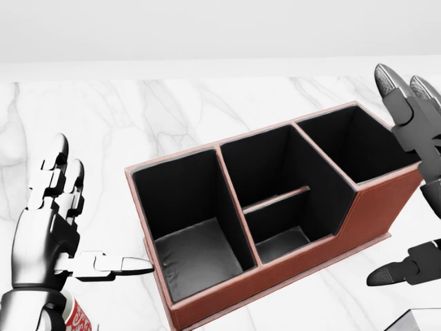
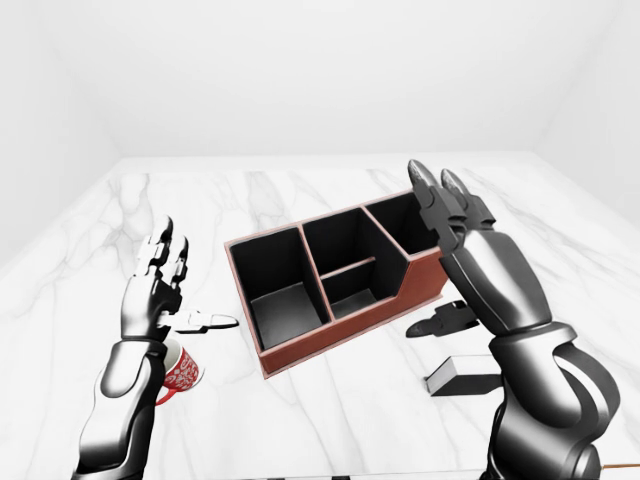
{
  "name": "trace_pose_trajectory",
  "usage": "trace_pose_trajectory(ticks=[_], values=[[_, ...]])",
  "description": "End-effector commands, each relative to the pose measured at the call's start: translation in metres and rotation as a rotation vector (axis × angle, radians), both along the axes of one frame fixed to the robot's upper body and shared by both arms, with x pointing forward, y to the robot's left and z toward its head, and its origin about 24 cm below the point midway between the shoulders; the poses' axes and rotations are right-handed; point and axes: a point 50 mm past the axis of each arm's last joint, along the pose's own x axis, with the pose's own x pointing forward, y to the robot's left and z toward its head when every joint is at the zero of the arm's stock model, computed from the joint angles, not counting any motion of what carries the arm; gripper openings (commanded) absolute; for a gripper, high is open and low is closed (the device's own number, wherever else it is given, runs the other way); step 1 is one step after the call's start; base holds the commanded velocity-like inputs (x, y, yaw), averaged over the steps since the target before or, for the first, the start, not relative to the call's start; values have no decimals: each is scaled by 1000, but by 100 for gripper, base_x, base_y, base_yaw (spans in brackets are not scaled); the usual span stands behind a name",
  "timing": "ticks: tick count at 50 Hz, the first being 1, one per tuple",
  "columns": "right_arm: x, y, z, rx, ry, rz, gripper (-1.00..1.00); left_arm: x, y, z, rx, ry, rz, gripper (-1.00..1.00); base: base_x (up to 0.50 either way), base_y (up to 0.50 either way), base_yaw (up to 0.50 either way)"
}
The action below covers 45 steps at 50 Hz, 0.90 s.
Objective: Pick up the book and place it in the back compartment of the caddy.
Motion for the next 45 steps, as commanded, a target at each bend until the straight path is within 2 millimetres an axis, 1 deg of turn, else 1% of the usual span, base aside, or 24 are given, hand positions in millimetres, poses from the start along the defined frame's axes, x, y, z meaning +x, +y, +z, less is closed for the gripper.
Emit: trace_pose_trajectory(ticks=[1,11,15,22,28,34,41,45], values=[[-8,-2,14,-89,-69,-66,100,1,0,-4,1,16,-1,100,0,0,0],[-11,-6,20,-143,-92,-121,100,1,-1,-5,3,24,-2,100,0,0,0],[-13,-9,17,-141,-78,-144,100,1,-1,-7,4,29,-2,100,0,0,0],[-17,-13,20,-179,-94,-198,100,2,-1,-9,4,39,-2,100,0,0,0],[-19,-19,18,-176,-80,-231,100,2,-1,-9,5,40,-2,100,0,0,0],[-19,-22,9,-142,-37,-243,100,3,-2,-12,5,53,-2,100,0,0,0],[-23,-22,4,-126,-21,-247,100,3,-2,-12,6,54,-4,100,0,0,0],[-26,-24,-2,-97,5,-251,100,3,-2,-13,6,56,-4,100,0,0,0]])
